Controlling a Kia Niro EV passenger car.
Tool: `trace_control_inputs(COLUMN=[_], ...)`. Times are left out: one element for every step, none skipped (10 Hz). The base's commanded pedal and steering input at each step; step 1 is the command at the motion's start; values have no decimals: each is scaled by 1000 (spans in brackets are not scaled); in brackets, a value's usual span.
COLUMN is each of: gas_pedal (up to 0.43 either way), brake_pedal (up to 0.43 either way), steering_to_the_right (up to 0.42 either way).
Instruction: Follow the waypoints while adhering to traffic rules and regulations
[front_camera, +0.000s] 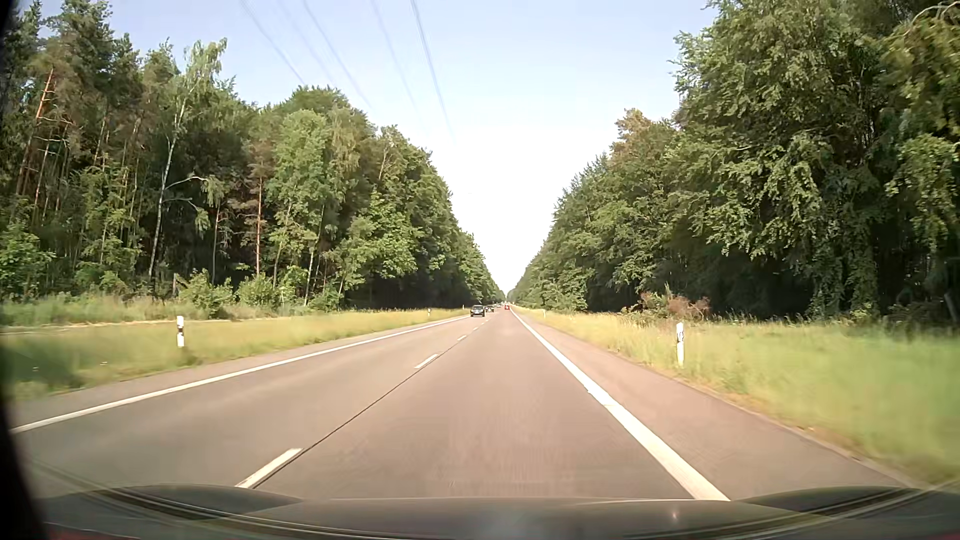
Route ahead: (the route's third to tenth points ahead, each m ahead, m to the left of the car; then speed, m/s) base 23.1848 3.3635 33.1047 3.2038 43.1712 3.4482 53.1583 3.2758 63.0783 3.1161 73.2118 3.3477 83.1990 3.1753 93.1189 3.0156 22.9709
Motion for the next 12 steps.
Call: trace_control_inputs(gas_pedal=[240, 240, 240, 240, 240, 240, 240, 240, 240, 240, 240, 240], brake_pedal=[30, 30, 30, 30, 30, 30, 30, 30, 30, 30, 30, 30], steering_to_the_right=[1, 1, 1, 1, 1, 1, 1, 1, 1, 1, 1, 1])
